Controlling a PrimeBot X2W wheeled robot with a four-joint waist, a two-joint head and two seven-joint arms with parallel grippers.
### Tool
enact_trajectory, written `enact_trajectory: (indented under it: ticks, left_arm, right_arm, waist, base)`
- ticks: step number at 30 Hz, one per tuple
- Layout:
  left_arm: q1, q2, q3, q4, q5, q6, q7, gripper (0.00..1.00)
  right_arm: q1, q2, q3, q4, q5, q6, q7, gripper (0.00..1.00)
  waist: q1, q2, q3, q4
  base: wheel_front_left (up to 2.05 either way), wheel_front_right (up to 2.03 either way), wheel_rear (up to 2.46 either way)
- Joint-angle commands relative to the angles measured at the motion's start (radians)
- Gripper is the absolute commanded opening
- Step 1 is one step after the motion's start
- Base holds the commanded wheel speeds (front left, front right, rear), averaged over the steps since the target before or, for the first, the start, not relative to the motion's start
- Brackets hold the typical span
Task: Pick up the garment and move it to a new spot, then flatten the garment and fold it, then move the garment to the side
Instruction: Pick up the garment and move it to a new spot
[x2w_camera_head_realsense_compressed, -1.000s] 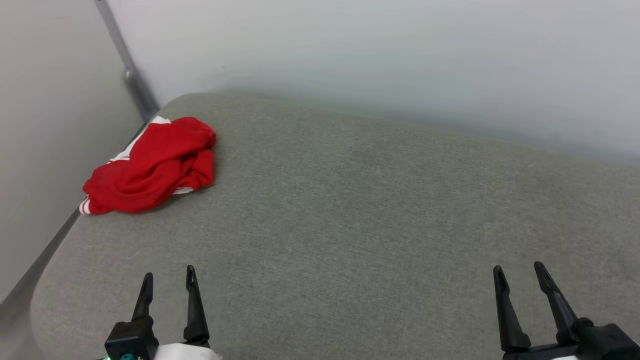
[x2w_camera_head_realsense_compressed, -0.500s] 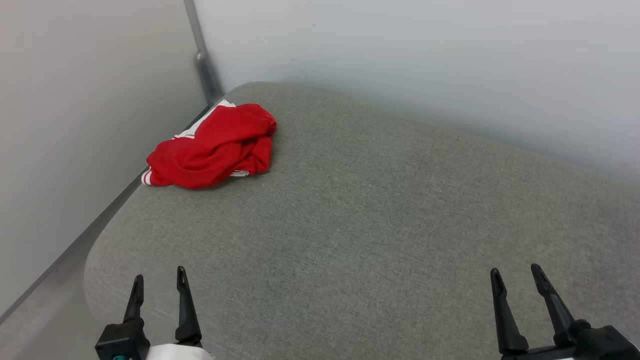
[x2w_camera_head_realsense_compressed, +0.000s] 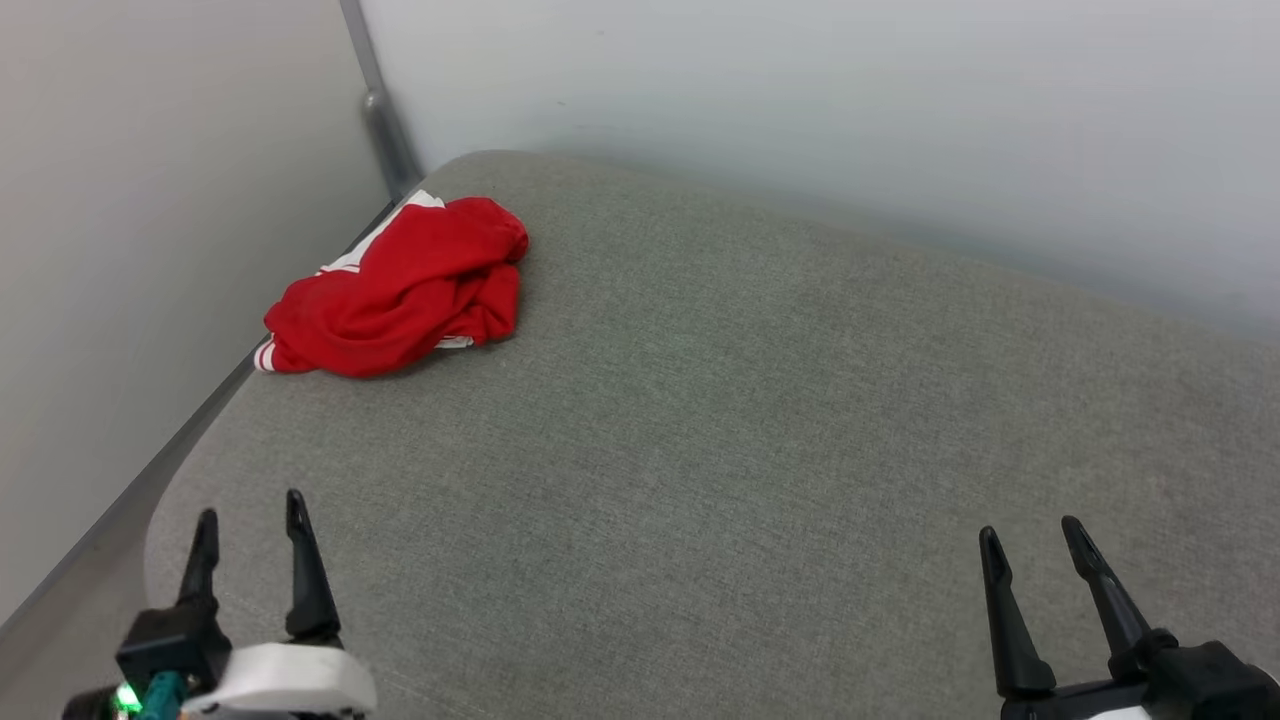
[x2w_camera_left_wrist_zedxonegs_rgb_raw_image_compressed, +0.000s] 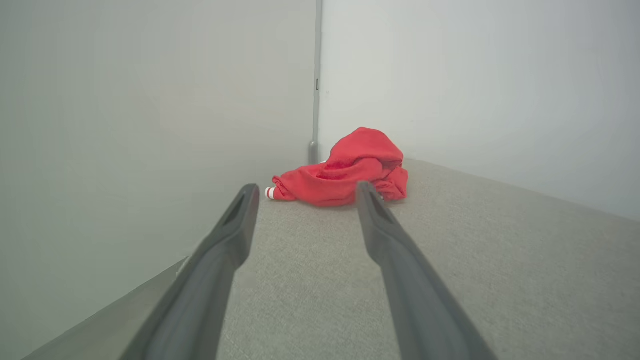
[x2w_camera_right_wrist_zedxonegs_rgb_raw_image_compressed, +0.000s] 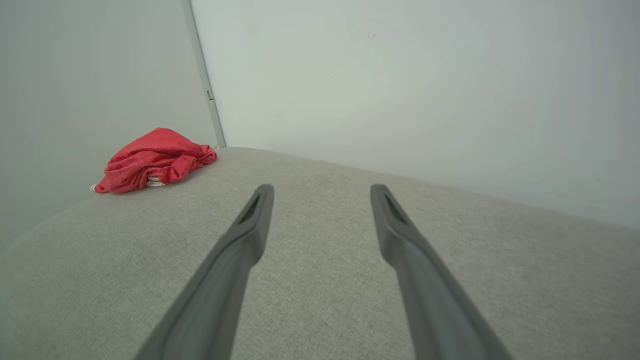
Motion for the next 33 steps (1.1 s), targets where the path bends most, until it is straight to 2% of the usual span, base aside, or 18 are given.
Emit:
enact_trajectory:
  ticks: [1,6,11,16,20,24,25,27,33]
  left_arm:
    - [-0.04,0.013,0.021,0.007,0.006,-0.017,-0.003,1.0]
    - [-0.187,0.061,0.103,0.056,-0.004,-0.092,-0.003,1.0]
    - [-0.374,0.126,0.176,0.121,-0.034,-0.146,-0.003,1.0]
    - [-0.565,0.193,0.215,0.187,-0.047,-0.175,-0.003,1.0]
    - [-0.715,0.229,0.241,0.255,-0.069,-0.183,-0.003,1.0]
    - [-0.853,0.288,0.255,0.343,-0.085,-0.197,-0.003,1.0]
    - [-0.853,0.288,0.255,0.343,-0.085,-0.197,-0.003,1.0]
    - [-0.909,0.324,0.258,0.396,-0.095,-0.201,-0.003,1.0]
    - [-1.046,0.447,0.181,0.575,-0.15,-0.214,0.067,1.0]
  right_arm:
    - [-0.014,0.0,-0.002,-0.007,-0.007,0.0,-0.002,1.0]
    - [-0.04,0.0,-0.013,-0.017,-0.036,0.0,-0.002,1.0]
    - [-0.076,0.0,-0.022,-0.042,-0.072,0.0,-0.002,1.0]
    - [-0.121,0.0,-0.042,-0.086,-0.114,0.0,-0.002,1.0]
    - [-0.16,0.0,-0.043,-0.123,-0.143,0.0,-0.002,1.0]
    - [-0.201,0.0,-0.044,-0.165,-0.169,0.0,-0.002,1.0]
    - [-0.201,0.0,-0.044,-0.165,-0.169,0.0,-0.002,1.0]
    - [-0.221,0.0,-0.042,-0.183,-0.177,0.0,-0.002,1.0]
    - [-0.257,0.0,-0.051,-0.243,-0.203,0.0,-0.002,1.0]
  waist:
    - [0.0,0.0,0.016,-0.011]
    - [0.0,0.0,0.067,-0.032]
    - [0.0,0.0,0.149,-0.061]
    - [0.0,0.0,0.258,-0.086]
    - [0.0,0.0,0.336,-0.098]
    - [0.0,0.0,0.412,-0.114]
    - [0.0,0.0,0.412,-0.114]
    - [0.0,0.0,0.443,-0.122]
    - [0.0,0.0,0.515,-0.135]
  base:
    - [0.0,0.0,0.0]
    - [0.0,0.0,0.0]
    - [0.0,0.0,0.0]
    - [0.0,0.0,0.0]
    - [0.0,0.0,0.0]
    - [0.0,0.0,0.0]
    - [0.0,0.0,0.0]
    - [0.0,0.0,0.0]
    - [0.0,0.0,0.0]
